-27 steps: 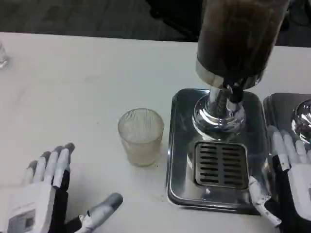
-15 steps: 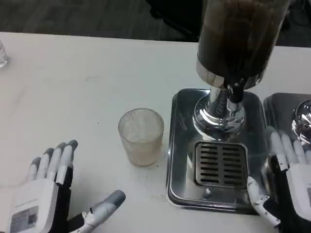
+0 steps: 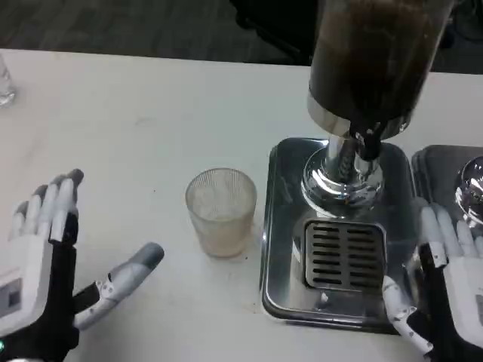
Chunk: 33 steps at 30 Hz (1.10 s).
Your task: Grasp the cup under the faucet to collect the drink, then remove the cup.
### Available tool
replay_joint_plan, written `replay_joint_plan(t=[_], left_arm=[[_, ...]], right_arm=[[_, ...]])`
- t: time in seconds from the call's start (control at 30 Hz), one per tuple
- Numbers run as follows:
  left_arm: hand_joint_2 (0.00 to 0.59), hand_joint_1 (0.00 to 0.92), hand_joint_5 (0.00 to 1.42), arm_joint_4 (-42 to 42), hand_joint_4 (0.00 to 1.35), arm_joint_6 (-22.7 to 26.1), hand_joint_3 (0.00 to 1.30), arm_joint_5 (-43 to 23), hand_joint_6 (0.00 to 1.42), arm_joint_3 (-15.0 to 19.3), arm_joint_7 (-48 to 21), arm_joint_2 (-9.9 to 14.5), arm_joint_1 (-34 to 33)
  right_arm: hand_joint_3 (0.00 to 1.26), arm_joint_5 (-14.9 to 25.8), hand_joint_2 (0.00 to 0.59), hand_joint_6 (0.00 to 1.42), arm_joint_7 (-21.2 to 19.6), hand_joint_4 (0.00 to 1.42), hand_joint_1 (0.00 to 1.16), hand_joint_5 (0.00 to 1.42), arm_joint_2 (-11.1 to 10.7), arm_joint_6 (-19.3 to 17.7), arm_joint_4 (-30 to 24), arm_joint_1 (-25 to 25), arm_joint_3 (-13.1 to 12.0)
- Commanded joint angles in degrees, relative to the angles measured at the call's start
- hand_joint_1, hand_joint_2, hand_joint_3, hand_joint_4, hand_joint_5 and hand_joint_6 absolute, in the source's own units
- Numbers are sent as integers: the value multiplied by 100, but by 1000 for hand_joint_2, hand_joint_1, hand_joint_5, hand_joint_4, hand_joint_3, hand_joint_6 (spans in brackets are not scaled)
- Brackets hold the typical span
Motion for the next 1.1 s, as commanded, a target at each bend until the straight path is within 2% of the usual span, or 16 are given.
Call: replay_joint_plan(t=[0.03,0.13,0.27,0.4,0.47,0.77,0.87,0.97,1.1], left_arm=[[73,0,0,984,0,-460,0,-305,0,3,-41,213,-679],[58,0,0,2062,0,-1028,0,-490,0,-180,90,186,-1388],[46,0,0,3059,0,-1646,0,-604,0,-372,204,139,-2027],[3,0,0,4191,0,-2301,0,-714,0,-698,-79,110,-2750],[0,0,0,4559,0,-2484,0,-698,0,-815,-45,68,-2983],[0,0,0,5352,0,-2808,0,-568,0,-1172,142,42,-3445],[0,2,0,5680,0,-2857,0,-591,0,-1251,200,-39,-3641],[0,102,0,5955,0,-2920,0,-625,0,-1288,250,-135,-3795],[3,160,0,6317,0,-3059,0,-701,0,-1297,342,-375,-3965]], right_arm=[[0,-33,542,0,-83,0,213,0,178,98,-49,85,34],[1,-19,542,0,-95,0,213,0,307,123,-59,113,82],[2,-117,542,0,-133,0,212,0,393,162,-60,90,145],[2,-61,542,0,-120,0,211,0,377,166,-51,52,86],[6,-70,542,0,-71,0,211,0,331,149,-79,27,91],[12,-82,542,1,-9,0,210,0,328,169,-116,-9,127],[13,-82,541,1,20,0,209,0,320,174,-139,17,134],[13,-90,539,1,63,0,209,0,297,177,-185,29,130],[13,-129,538,2,171,0,209,0,238,205,-312,45,105]])
